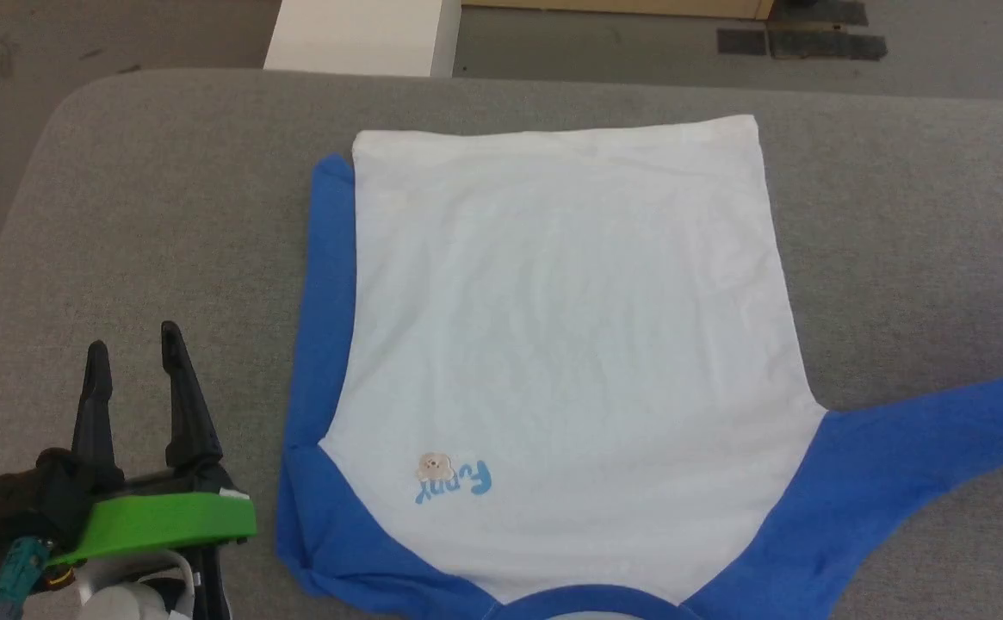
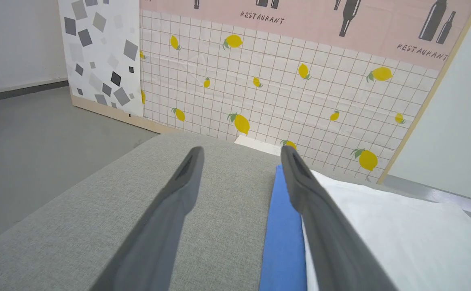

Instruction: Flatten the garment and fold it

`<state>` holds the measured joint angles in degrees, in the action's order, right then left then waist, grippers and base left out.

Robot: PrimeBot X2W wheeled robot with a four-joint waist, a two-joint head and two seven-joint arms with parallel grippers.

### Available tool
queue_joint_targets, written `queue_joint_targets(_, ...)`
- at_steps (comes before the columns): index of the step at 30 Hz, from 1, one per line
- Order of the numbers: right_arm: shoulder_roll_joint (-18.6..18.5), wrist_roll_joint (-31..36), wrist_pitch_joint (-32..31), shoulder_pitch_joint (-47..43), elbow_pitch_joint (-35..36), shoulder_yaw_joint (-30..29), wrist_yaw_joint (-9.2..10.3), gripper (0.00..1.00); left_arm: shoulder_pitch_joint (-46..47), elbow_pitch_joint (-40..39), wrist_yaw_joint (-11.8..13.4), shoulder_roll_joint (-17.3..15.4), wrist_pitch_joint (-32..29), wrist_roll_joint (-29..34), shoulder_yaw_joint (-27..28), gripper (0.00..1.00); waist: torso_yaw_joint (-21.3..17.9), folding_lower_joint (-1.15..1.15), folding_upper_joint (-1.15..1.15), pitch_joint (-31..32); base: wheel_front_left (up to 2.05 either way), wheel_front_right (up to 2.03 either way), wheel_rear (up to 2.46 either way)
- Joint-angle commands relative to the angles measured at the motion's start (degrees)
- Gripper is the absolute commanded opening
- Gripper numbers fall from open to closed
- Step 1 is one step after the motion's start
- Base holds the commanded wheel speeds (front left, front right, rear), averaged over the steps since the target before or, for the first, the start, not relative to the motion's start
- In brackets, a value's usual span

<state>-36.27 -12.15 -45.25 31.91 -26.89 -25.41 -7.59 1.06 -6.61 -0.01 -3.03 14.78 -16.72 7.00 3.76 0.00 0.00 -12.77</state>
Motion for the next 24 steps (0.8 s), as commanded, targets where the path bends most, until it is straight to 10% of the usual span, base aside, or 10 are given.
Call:
queue_joint_targets(1,0.58,-1.03,-0.68,-1.36,1.64,2.21,0.10,0.00,-0.82,-0.10,-0.33,0.14,0.21,-0.04,0.28,1.00,-1.22,0.00,0.00,3.07,0.00,0.00,0.00)
queue_joint_targets(11,0.51,-16.69,-5.54,-4.96,20.30,24.28,0.10,0.00,-3.84,0.35,-0.61,0.15,0.22,-0.08,0.69,1.00,-0.85,0.00,0.00,8.16,0.00,0.00,0.00)
queue_joint_targets(24,10.84,-27.08,-6.07,-4.27,31.38,49.51,0.10,0.00,-5.59,0.63,-1.09,0.15,0.22,0.00,0.00,1.00,2.73,0.00,0.00,9.87,0.00,0.00,0.00)
